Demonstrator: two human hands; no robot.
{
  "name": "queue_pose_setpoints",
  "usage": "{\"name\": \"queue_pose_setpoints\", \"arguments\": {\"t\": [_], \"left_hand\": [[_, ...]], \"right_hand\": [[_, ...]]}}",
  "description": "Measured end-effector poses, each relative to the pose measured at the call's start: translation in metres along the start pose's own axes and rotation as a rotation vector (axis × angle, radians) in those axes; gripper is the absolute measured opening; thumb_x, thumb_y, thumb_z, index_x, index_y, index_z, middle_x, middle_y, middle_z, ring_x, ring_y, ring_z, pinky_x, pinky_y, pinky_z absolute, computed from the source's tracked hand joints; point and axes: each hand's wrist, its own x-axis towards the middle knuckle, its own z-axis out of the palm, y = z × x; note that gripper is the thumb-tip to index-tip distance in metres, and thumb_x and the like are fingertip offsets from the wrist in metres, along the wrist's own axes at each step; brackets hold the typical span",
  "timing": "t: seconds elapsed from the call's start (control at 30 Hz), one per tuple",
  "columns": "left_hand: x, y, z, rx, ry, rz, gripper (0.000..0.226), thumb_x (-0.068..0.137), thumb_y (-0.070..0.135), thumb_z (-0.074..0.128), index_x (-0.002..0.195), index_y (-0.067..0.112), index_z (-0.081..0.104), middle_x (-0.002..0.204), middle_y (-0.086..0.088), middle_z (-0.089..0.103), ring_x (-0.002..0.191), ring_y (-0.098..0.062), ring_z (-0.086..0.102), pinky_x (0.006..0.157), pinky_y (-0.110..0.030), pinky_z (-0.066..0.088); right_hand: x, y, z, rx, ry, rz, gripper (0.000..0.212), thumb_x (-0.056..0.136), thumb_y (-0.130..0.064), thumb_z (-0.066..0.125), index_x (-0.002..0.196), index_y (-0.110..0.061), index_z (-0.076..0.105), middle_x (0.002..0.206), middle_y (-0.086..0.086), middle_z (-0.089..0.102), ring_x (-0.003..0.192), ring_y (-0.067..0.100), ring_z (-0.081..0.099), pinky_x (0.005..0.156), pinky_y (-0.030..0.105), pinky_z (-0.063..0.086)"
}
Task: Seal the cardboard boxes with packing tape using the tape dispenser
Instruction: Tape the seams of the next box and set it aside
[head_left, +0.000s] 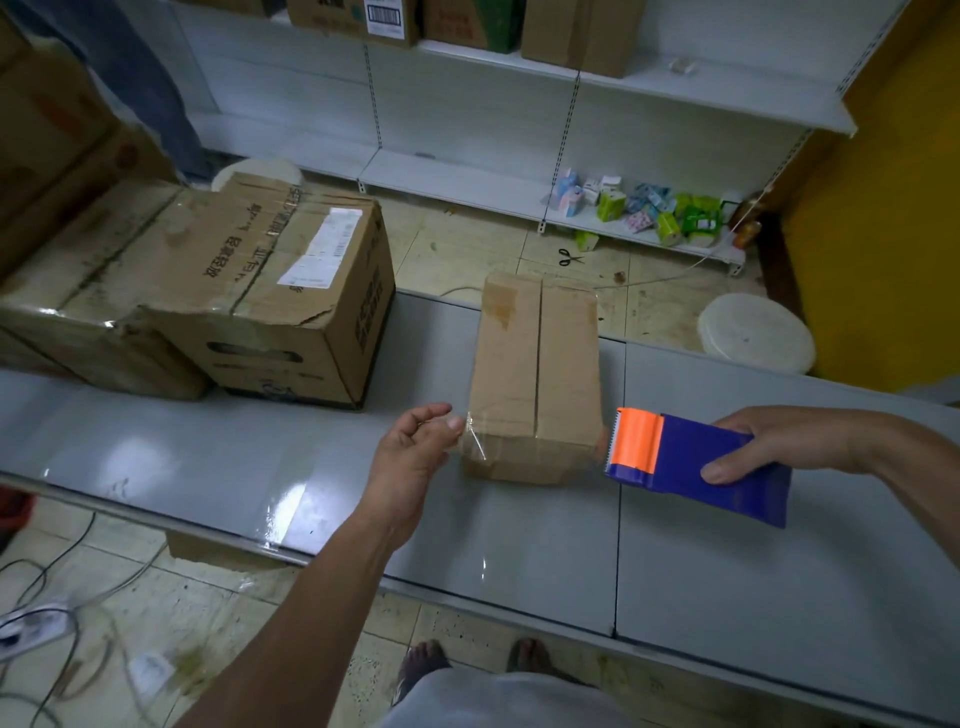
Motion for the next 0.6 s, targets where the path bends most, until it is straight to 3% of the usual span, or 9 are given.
{"name": "queue_pose_setpoints", "arguments": {"t": [0.13, 0.23, 0.3, 0.37, 0.47, 0.6], "left_hand": [[-0.005, -0.006, 0.003, 0.178, 0.011, 0.179, 0.041, 0.09, 0.021, 0.062, 0.129, 0.022, 0.05, 0.086, -0.002, 0.061, 0.093, -0.007, 0.063, 0.095, -0.021, 0.045], [-0.004, -0.009, 0.01, 0.372, 0.03, 0.293, 0.046, 0.099, 0.02, 0.051, 0.143, 0.024, 0.036, 0.101, 0.003, 0.057, 0.095, 0.001, 0.058, 0.083, -0.01, 0.043], [-0.002, -0.013, 0.012, 0.405, 0.009, 0.219, 0.057, 0.1, 0.029, 0.05, 0.151, 0.029, 0.023, 0.129, 0.007, 0.045, 0.115, 0.0, 0.048, 0.083, -0.009, 0.043], [-0.001, -0.02, 0.013, 0.354, -0.009, 0.056, 0.067, 0.098, 0.038, 0.051, 0.154, 0.033, 0.015, 0.152, 0.005, 0.029, 0.138, -0.014, 0.034, 0.101, -0.023, 0.038], [-0.002, -0.029, 0.017, 0.317, 0.05, -0.034, 0.063, 0.1, 0.039, 0.048, 0.155, 0.028, 0.02, 0.16, -0.001, 0.022, 0.146, -0.018, 0.024, 0.107, -0.028, 0.026], [-0.007, -0.005, 0.031, 0.327, 0.165, 0.178, 0.05, 0.104, 0.042, 0.033, 0.152, 0.033, 0.026, 0.158, 0.012, 0.026, 0.145, -0.008, 0.024, 0.113, -0.027, 0.023]], "right_hand": [[-0.001, -0.002, -0.003, -0.011, -0.004, 0.018, 0.075, 0.049, -0.059, 0.077, 0.111, -0.018, 0.064, 0.099, -0.003, 0.074, 0.094, 0.016, 0.071, 0.082, 0.03, 0.053], [-0.003, -0.003, -0.004, -0.019, -0.003, 0.031, 0.075, 0.049, -0.059, 0.077, 0.111, -0.019, 0.064, 0.1, -0.003, 0.074, 0.094, 0.016, 0.071, 0.084, 0.031, 0.053], [-0.004, -0.002, -0.004, -0.033, 0.006, 0.041, 0.076, 0.048, -0.06, 0.077, 0.11, -0.019, 0.064, 0.099, -0.003, 0.075, 0.093, 0.016, 0.071, 0.085, 0.032, 0.054], [-0.005, 0.002, -0.004, -0.037, 0.017, 0.053, 0.077, 0.047, -0.061, 0.077, 0.11, -0.018, 0.065, 0.098, -0.003, 0.075, 0.093, 0.017, 0.071, 0.085, 0.033, 0.054], [-0.008, 0.008, -0.004, -0.032, 0.024, 0.053, 0.077, 0.047, -0.061, 0.077, 0.11, -0.019, 0.065, 0.098, -0.003, 0.075, 0.092, 0.017, 0.071, 0.083, 0.032, 0.054], [-0.013, 0.013, -0.004, -0.018, 0.039, 0.042, 0.076, 0.047, -0.062, 0.077, 0.109, -0.019, 0.065, 0.097, -0.004, 0.075, 0.092, 0.016, 0.071, 0.082, 0.031, 0.054]]}}
